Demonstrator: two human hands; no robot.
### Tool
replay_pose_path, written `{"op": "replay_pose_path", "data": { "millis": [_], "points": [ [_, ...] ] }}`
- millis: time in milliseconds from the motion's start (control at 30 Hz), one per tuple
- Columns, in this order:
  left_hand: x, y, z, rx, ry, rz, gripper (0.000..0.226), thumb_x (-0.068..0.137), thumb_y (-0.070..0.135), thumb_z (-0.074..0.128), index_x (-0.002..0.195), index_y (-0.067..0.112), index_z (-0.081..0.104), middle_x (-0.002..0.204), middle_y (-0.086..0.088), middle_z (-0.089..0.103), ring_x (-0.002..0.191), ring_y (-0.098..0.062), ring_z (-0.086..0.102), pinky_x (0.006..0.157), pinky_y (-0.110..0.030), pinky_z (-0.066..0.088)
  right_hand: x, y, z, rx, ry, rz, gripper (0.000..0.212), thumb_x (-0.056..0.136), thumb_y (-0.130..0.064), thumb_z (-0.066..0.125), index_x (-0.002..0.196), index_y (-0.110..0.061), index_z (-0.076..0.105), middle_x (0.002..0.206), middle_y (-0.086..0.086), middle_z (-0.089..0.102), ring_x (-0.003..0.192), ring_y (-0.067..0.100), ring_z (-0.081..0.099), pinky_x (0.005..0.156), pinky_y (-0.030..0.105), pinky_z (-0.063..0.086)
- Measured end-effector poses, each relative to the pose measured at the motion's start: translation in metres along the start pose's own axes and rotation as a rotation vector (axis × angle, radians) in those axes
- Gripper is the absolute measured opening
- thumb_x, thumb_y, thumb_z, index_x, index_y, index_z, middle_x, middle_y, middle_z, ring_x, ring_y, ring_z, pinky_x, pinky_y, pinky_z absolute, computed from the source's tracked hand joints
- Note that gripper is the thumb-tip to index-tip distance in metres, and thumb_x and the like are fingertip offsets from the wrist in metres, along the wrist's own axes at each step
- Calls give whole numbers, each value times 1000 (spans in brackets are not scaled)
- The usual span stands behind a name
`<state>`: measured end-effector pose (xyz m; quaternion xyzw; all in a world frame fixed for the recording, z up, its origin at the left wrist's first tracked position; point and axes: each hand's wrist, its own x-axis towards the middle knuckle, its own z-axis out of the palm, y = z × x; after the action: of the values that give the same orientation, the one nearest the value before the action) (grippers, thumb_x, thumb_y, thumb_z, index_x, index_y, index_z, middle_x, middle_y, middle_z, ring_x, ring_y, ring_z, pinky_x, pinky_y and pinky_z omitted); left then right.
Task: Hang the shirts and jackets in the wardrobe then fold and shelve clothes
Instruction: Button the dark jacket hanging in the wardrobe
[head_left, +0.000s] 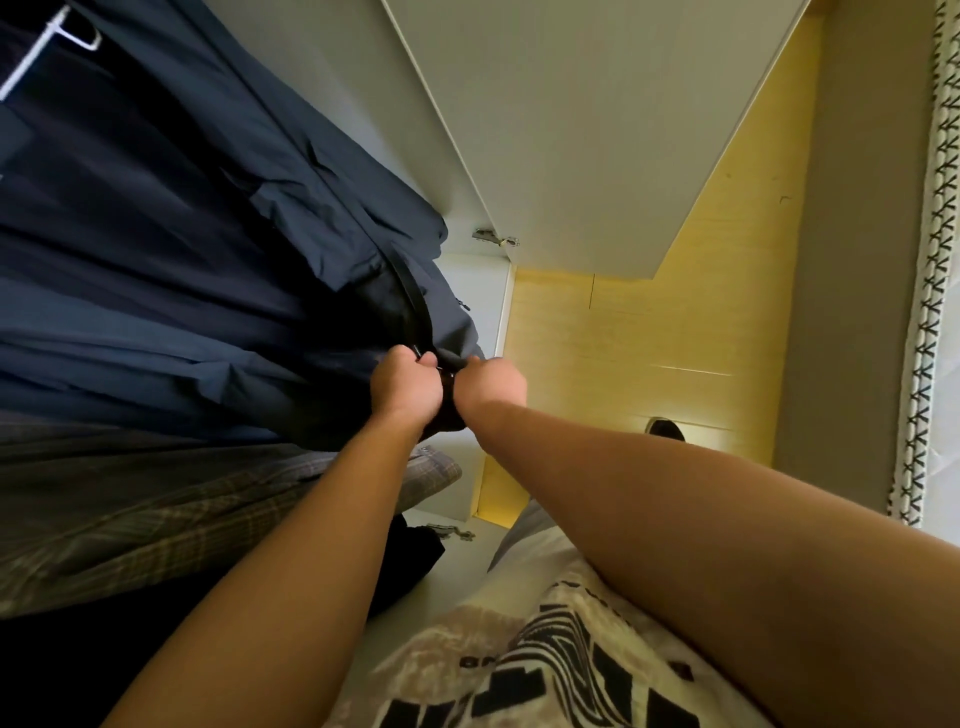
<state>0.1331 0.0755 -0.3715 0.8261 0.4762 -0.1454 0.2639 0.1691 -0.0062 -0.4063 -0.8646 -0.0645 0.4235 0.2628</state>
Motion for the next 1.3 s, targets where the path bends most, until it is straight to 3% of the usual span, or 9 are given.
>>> {"op": "replay_pose_path", "data": {
  "millis": [67, 167, 367, 533, 700, 900, 1000, 1100, 1300],
  "points": [
    [-8, -6, 2, 1, -92, 167, 21, 104, 27, 48, 91, 11, 51, 89, -7, 58, 85, -26, 57, 65, -31, 36, 2, 10, 0, -61, 9, -1, 35, 102, -12, 31, 127, -7, 55, 121, 14, 61, 109, 30, 61, 74, 30, 37],
    [-13, -8, 3, 16, -77, 340, 20, 105, 27, 46, 89, 16, 44, 75, 5, 51, 67, -8, 48, 52, -23, 30, 1, 21, -1, -124, 87, -94, 29, 102, -12, 33, 121, -5, 54, 118, 14, 62, 105, 30, 63, 70, 30, 36],
    [5, 0, 0, 407, -28, 640, 17, 105, 34, 41, 95, 21, 46, 93, -12, 68, 84, -39, 61, 63, -35, 32, 3, 28, -1, -158, 56, -75, 29, 102, -5, 33, 128, -1, 45, 129, 17, 56, 114, 31, 59, 74, 28, 36],
    [12, 22, 11, 308, -100, 468, 29, 103, 33, 48, 79, 19, 41, 82, -7, 60, 84, -37, 58, 65, -35, 33, 10, 28, -3, -18, 57, 77, 24, 100, -7, 38, 122, -3, 48, 120, 14, 61, 105, 29, 64, 68, 29, 38],
    [7, 34, 23, 306, -9, 285, 17, 104, 30, 46, 96, 16, 48, 113, -15, 64, 106, -40, 59, 75, -39, 38, 15, 29, -8, 17, 76, 68, 21, 98, -9, 41, 116, -6, 51, 114, 13, 63, 92, 28, 62, 68, 31, 38],
    [19, 31, 8, 227, 69, 175, 16, 104, 27, 48, 95, 14, 48, 113, -16, 63, 104, -37, 60, 73, -36, 37, 18, 14, -17, -39, 40, 42, 33, 101, -8, 39, 132, -3, 48, 125, 14, 60, 111, 30, 62, 73, 30, 41],
    [24, 22, -4, 67, 23, 234, 23, 103, 28, 49, 89, 10, 48, 91, -8, 61, 89, -31, 58, 71, -32, 35, 12, 14, -22, 289, -12, 37, 34, 104, -14, 32, 127, 0, 52, 118, 22, 61, 106, 37, 61, 81, 39, 50],
    [21, 10, -17, -70, -43, 319, 19, 103, 27, 50, 92, 11, 54, 81, 2, 62, 80, -20, 57, 68, -28, 36, 1, 20, -25, 788, -139, 111, 36, 106, -32, 30, 110, -10, 58, 98, 10, 59, 85, 24, 58, 72, 38, 51],
    [9, -6, -23, -195, -20, 386, 15, 101, 27, 53, 95, 15, 58, 86, 4, 67, 83, -12, 62, 69, -17, 44, -3, 26, -38, 959, -224, 128, 41, 105, -46, 34, 95, -16, 61, 96, 4, 68, 92, 22, 66, 69, 29, 45]
  ]
}}
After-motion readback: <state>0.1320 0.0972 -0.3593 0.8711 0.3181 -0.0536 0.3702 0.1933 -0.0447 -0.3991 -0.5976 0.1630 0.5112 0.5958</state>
